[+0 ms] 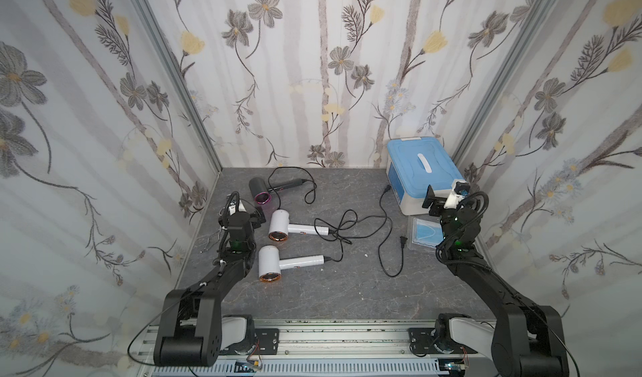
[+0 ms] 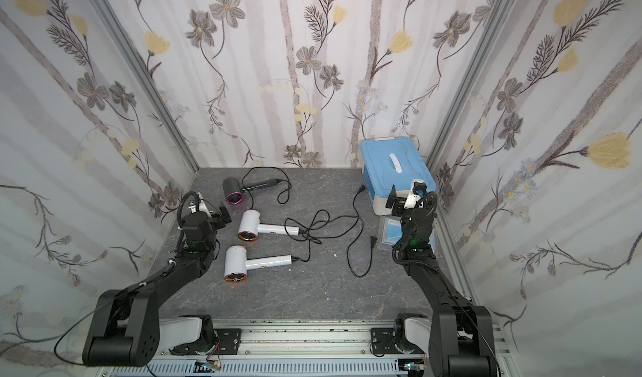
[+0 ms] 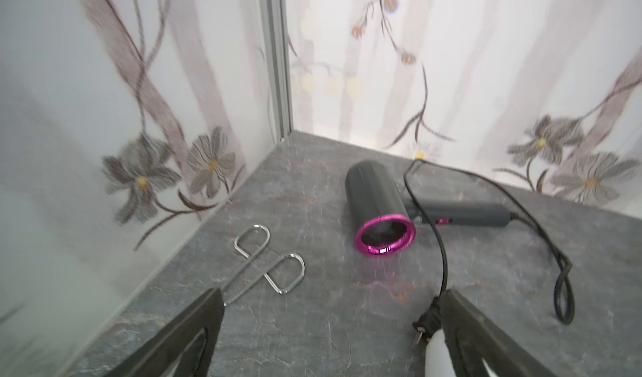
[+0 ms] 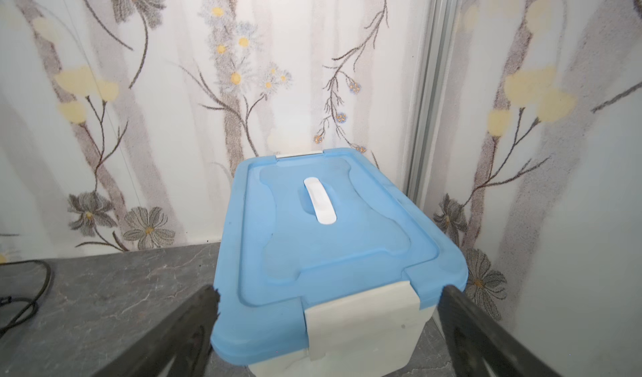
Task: Wrap the cord around the hair dryer
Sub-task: Pick up the hair dryer from the center of the board.
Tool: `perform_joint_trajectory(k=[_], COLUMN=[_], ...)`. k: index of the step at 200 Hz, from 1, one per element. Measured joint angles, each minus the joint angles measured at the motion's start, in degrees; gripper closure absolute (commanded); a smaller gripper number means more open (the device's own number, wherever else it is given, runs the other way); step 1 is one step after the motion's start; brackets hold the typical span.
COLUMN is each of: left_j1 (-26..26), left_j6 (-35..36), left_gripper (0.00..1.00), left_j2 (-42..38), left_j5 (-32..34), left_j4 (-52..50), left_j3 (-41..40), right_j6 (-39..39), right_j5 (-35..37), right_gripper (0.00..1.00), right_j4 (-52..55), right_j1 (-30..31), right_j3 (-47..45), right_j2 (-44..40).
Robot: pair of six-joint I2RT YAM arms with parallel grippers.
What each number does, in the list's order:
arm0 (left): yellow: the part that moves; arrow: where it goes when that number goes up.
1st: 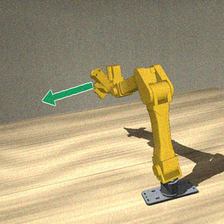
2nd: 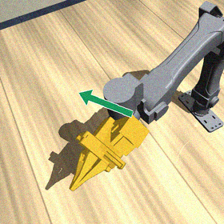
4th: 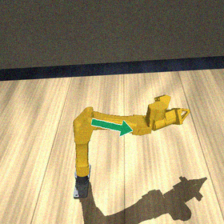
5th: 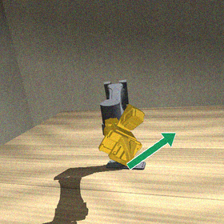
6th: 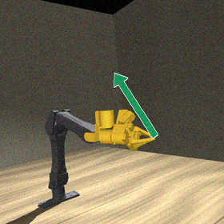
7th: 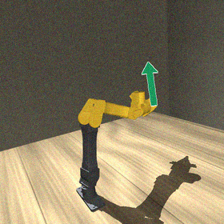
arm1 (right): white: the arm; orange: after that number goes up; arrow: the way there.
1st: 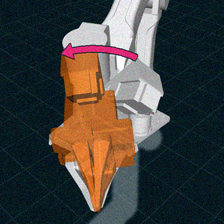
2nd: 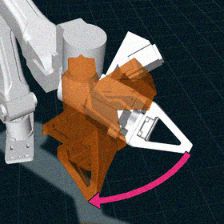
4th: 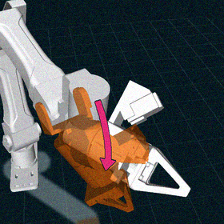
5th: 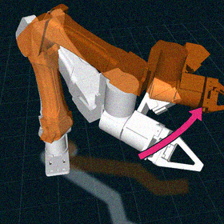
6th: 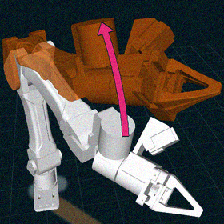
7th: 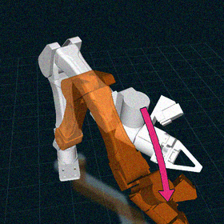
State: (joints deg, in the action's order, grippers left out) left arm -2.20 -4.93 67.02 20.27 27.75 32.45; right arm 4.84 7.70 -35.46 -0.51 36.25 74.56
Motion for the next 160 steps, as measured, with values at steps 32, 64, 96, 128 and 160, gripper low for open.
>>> perform_joint_trajectory(k=[32,64,96,128,160], left_j1=[-0.09,-3.76,-9.35,-14.51,-15.37], left_j6=[-5.05,-10.86,-15.39,-18.95,-19.5], left_gripper=[0.0,0.0,0.0,0.0,0.0], left_j2=[-5.38,-0.22,3.02,7.02,12.85], left_j5=[2.45,1.49,-1.14,-6.32,-12.09], left_j4=[-25.16,-54.34,-74.29,-82.97,-85.7], left_j3=[16.09,28.2,30.34,28.85,27.39], right_j6=[5.25,8.81,9.25,10.29,10.73], right_j5=[3.08,4.48,5.66,6.14,6.1], right_gripper=[0.0,0.0,0.0,0.0,0.0], right_j4=[21.05,38.27,51.04,57.7,60.52], right_j1=[1.42,6.25,10.95,11.91,12.28], right_j3=[9.99,17.38,23.28,25.05,25.64], right_j2=[-1.49,1.44,7.67,10.64,12.15])
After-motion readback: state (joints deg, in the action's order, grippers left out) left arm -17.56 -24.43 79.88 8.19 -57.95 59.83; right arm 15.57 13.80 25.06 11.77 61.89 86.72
